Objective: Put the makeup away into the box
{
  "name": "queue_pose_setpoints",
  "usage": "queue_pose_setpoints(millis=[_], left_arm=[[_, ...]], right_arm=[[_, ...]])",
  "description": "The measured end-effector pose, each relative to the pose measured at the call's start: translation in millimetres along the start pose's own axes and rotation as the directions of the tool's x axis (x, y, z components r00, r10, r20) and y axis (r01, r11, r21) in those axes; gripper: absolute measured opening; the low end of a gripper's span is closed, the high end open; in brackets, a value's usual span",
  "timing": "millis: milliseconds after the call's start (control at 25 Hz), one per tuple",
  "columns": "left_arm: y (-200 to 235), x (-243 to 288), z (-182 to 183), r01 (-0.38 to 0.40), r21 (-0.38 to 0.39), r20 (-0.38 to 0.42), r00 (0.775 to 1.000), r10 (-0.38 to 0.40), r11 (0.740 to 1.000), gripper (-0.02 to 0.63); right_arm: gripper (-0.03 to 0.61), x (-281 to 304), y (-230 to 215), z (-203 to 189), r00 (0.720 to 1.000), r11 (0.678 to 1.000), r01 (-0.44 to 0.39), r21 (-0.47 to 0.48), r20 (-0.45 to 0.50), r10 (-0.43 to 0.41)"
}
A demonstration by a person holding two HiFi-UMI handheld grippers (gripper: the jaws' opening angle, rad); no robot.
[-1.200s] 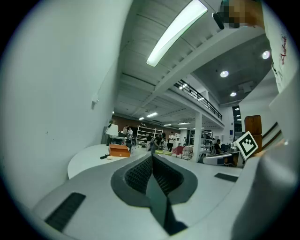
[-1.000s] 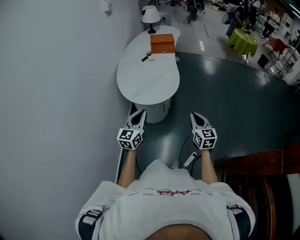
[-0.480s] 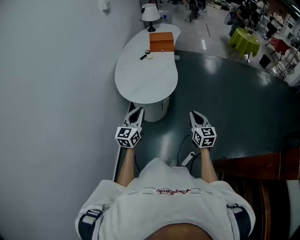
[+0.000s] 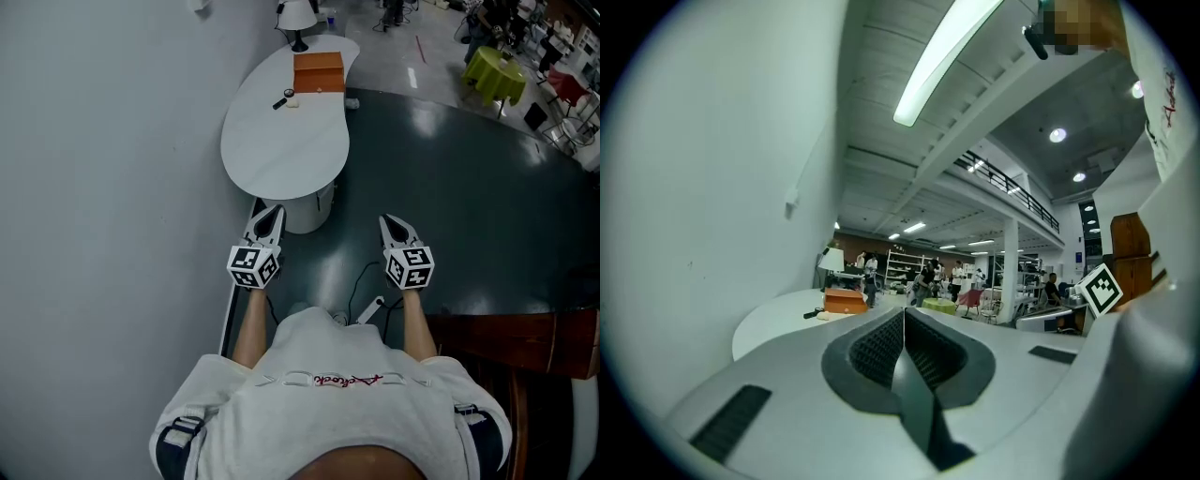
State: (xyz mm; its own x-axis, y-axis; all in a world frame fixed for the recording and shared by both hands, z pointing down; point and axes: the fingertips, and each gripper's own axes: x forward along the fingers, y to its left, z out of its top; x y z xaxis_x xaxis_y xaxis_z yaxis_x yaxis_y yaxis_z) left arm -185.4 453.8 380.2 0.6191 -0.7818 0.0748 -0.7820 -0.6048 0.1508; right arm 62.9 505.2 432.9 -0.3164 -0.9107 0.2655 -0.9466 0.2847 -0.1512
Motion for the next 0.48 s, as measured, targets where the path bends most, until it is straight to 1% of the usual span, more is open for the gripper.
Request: queue_pose_setpoints(millis=[200,480], left_arm=[[3,15,-5,-0.005,-0.006,-0.013,1.0,0.005,1.0,0.014],[21,45,-10,-0.005,-0.01,-0.02,1.0,0.004,1.0,0.014]], right_arm=[[0.02,12,-10,-5,1.0,1.0,-0.004,0.013,-0.013,0.004],[0.02,42,-22,-3,1.0,1.0,-0.003,0.01,-0.02,0.004]])
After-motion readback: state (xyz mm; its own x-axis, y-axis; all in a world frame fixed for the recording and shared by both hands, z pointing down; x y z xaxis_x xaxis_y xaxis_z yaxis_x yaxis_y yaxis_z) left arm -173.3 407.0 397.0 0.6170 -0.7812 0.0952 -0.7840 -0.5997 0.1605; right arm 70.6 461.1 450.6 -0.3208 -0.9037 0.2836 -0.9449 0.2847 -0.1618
